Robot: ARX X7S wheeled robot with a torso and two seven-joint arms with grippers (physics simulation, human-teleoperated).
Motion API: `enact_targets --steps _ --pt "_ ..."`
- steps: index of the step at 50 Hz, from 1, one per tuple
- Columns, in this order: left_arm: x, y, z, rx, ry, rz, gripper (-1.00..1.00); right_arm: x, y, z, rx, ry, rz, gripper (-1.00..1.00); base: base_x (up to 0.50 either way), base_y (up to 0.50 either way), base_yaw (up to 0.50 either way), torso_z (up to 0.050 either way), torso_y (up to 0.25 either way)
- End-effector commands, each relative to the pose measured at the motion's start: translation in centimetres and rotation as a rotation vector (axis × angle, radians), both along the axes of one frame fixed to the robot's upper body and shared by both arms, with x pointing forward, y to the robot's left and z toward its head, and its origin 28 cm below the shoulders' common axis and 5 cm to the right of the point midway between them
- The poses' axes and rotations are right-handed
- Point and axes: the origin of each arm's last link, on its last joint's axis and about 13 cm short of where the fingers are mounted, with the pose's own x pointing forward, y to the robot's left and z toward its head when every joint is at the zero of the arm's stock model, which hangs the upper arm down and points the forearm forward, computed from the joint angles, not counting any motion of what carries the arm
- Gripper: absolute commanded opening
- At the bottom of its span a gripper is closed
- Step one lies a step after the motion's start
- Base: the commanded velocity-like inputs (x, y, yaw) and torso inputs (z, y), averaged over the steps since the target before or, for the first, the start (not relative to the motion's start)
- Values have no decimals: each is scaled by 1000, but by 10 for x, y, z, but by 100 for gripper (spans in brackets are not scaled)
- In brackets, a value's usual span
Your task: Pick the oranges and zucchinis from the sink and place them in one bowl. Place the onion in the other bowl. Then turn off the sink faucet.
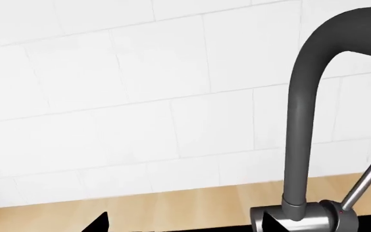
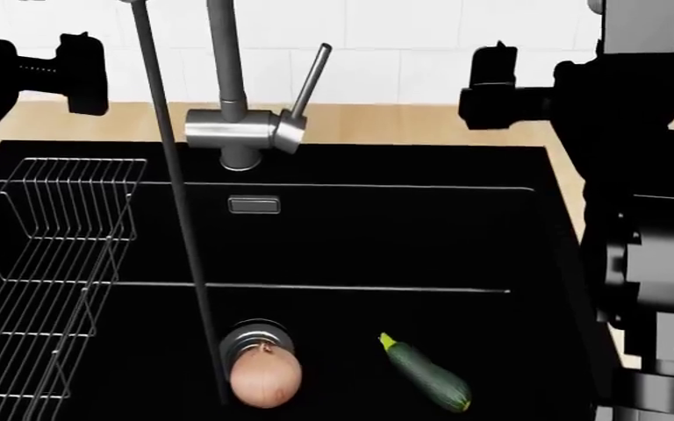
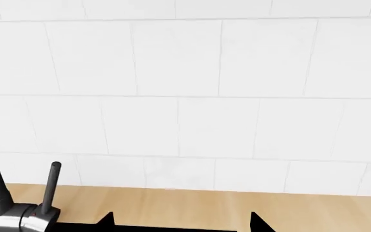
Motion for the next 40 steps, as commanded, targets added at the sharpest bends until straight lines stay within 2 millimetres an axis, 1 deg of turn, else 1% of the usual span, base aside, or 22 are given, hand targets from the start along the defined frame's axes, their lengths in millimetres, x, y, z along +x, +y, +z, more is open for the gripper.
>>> enact_targets --steps 1,12,21,27,30,31,34,35,36,40 --pt "1 4 -10 -24 9 -18 100 0 -1 -6 6 7 3 100 266 0 0 0 0" --pt "1 5 -10 -29 11 -21 100 1 0 -7 -11 19 0 100 226 0 0 0 1" --pt "-1 5 -13 -27 16 -23 100 -1 0 -7 -6 35 10 100 58 0 0 0 0" --pt "-1 7 -20 -21 29 -20 100 -2 2 -10 -13 136 63 100 0 0 0 0 0" --pt "-1 7 -20 -20 31 -19 100 -6 6 -9 -36 260 139 100 0 0 0 0 0" --pt "-2 8 -21 -20 31 -19 100 -7 7 -7 -49 267 162 100 0 0 0 0 0" --pt "-1 8 -24 -24 32 -21 100 -15 14 -8 -82 406 291 100 0 0 0 0 0" --pt "-2 8 -24 -30 25 -26 100 -18 15 -10 -101 449 297 100 0 0 0 0 0" --pt "-2 8 -24 -31 24 -27 100 -18 15 -11 -135 446 288 100 0 0 0 0 0" --pt "-2 10 -23 -38 22 -24 100 -23 16 -16 -133 559 345 100 0 0 0 0 0"
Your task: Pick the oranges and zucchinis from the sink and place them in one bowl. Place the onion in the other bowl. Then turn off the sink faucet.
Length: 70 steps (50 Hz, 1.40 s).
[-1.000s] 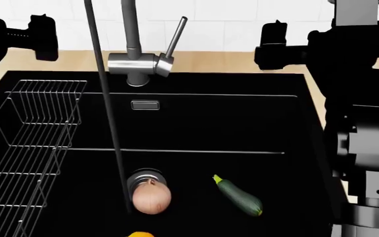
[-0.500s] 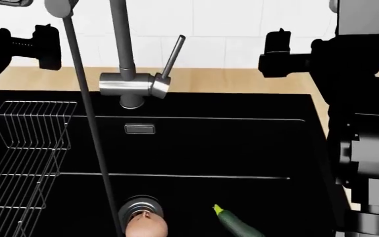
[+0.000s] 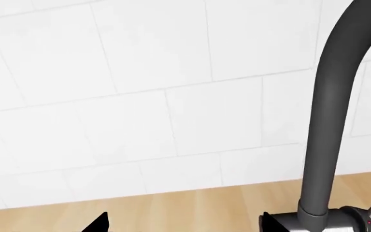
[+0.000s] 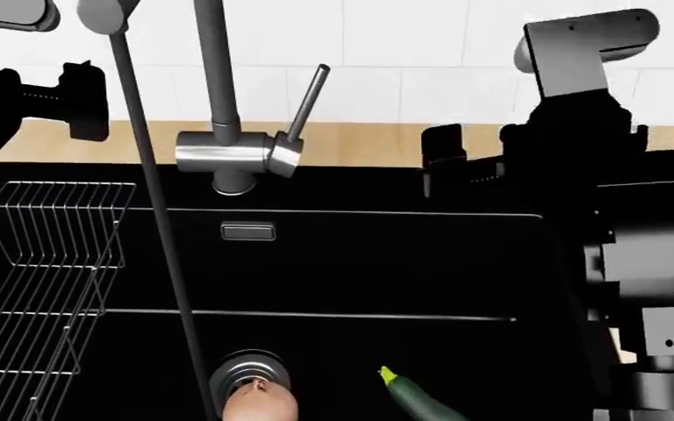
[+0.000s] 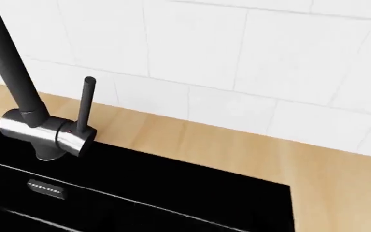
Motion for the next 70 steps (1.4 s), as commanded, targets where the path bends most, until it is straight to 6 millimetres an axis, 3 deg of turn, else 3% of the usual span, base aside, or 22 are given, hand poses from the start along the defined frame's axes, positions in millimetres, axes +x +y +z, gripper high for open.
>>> enact_targets --steps 1,9,21,34,50,70 --pt "-1 5 -7 -38 -13 -14 100 -14 8 -9 -39 294 155 100 0 0 0 0 0" --pt "-2 6 -9 -35 -7 -9 100 -14 18 -24 -7 453 217 100 0 0 0 0 0" --pt "-9 11 -8 -65 -23 -21 100 -4 25 -50 -110 636 304 100 0 0 0 0 0" --pt "-13 13 -11 -89 -36 -46 100 16 32 -76 -184 690 361 100 0 0 0 0 0" --pt "-18 17 -17 -92 -68 -55 100 19 35 -79 -255 655 332 100 0 0 0 0 0" --pt "-25 18 -15 -66 -85 -61 100 19 32 -85 -271 632 294 100 0 0 0 7 -139"
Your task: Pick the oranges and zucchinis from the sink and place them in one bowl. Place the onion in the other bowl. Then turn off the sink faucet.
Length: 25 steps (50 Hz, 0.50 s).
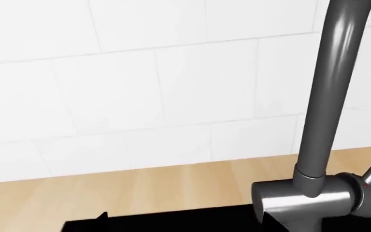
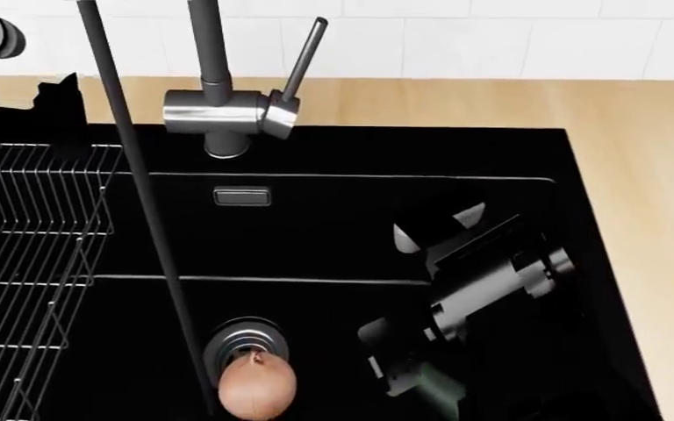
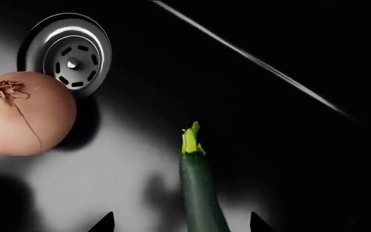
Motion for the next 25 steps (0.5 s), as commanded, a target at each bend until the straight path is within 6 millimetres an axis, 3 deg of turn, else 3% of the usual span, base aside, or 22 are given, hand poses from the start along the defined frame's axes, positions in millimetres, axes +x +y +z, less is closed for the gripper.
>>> enact_targets --steps 1,25 --pt "-5 4 -2 -11 -25 -9 100 0 0 -3 -12 -13 -5 100 0 0 0 9 -133" --pt "-9 5 -7 1 -16 -9 100 -2 -5 -5 -27 -8 -38 100 0 0 0 9 -133"
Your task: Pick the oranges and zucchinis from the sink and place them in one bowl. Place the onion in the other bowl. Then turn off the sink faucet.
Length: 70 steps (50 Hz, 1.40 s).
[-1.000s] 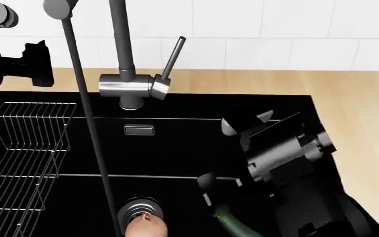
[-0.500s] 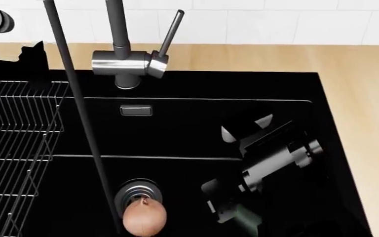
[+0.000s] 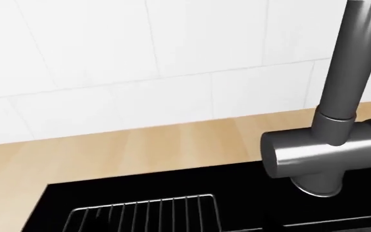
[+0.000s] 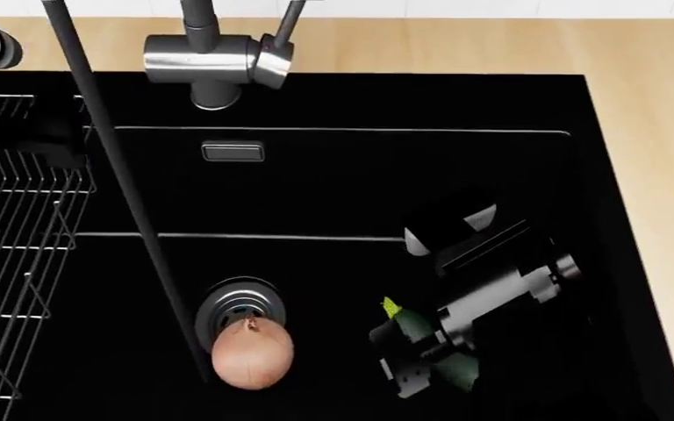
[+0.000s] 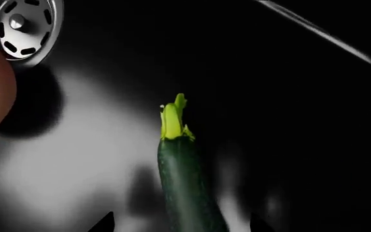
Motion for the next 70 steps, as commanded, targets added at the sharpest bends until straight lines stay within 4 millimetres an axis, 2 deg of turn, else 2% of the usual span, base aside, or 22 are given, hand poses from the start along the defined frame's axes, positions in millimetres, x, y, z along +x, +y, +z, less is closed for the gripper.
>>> enact_targets --steps 1,11,12,23,28,38,40,41,48,53,59,64,70 --pt "-3 3 -5 -19 -12 -13 100 -1 0 -3 9 6 -9 100 0 0 0 9 -135" --pt "-2 2 -6 -24 -5 -17 100 0 1 -2 26 7 11 100 0 0 0 8 -112" --pt "-3 3 -5 -22 -4 -17 100 1 1 -1 26 -8 9 -100 0 0 0 0 0" --pt "-4 4 -8 -30 4 -14 100 5 3 13 41 -42 8 -100 0 0 0 0 0" --pt "-5 2 -11 -29 14 -14 100 9 8 43 76 -122 51 -100 0 0 0 0 0" --pt "-6 2 -12 -26 26 -19 100 -14 16 103 239 -307 79 -100 0 0 0 0 0" --pt "-7 3 -11 -27 27 -16 100 -20 15 115 199 -396 90 -100 0 0 0 0 0" --pt "-6 2 -11 -28 27 -15 100 -22 15 121 258 -419 80 -100 0 0 0 0 0" --pt "-11 4 -12 -15 32 -23 100 -38 -1 154 276 -531 13 -100 0 0 0 0 0" --pt "-23 1 -17 31 61 -76 100 -46 -10 155 264 -582 -40 -100 0 0 0 0 0" --pt "-45 4 10 40 8 -93 100 -48 -13 154 270 -586 -64 -100 0 0 0 0 0" --pt "-58 -10 16 58 50 -195 100 -46 -13 151 264 -578 -67 -100 0 0 0 0 0" --pt "-57 -15 27 47 89 -252 100 -48 -15 147 267 -568 -72 -100 0 0 0 0 0"
